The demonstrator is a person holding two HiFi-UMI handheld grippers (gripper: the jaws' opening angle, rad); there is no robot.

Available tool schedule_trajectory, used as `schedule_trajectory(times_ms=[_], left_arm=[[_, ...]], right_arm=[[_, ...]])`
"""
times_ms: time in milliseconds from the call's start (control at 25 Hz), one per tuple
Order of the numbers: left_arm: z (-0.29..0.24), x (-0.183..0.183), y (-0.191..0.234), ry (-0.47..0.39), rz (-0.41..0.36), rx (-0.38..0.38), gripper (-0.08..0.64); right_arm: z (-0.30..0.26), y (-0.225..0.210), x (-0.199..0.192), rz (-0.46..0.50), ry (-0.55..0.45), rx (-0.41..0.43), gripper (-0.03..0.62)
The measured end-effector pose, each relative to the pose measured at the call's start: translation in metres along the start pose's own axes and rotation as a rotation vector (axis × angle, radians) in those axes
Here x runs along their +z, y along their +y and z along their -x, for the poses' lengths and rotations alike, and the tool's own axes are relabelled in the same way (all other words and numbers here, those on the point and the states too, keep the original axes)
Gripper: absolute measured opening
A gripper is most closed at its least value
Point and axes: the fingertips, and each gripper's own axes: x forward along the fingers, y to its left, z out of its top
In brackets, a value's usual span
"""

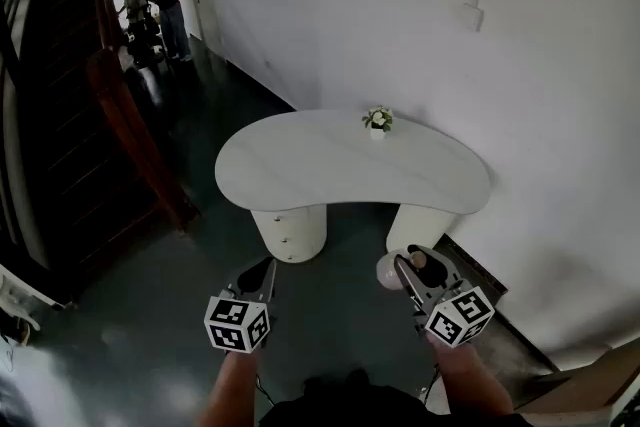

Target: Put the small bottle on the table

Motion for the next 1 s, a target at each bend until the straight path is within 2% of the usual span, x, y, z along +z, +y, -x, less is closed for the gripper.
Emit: schedule_trajectory(times_ms=[1000], left_arm=[[-0.003,-0.003,-0.035,-0.009,0.014,0.042,0.011]], right_arm=[[0.024,-0.031,0.000,-0.040,0.007,0.040,0.144]])
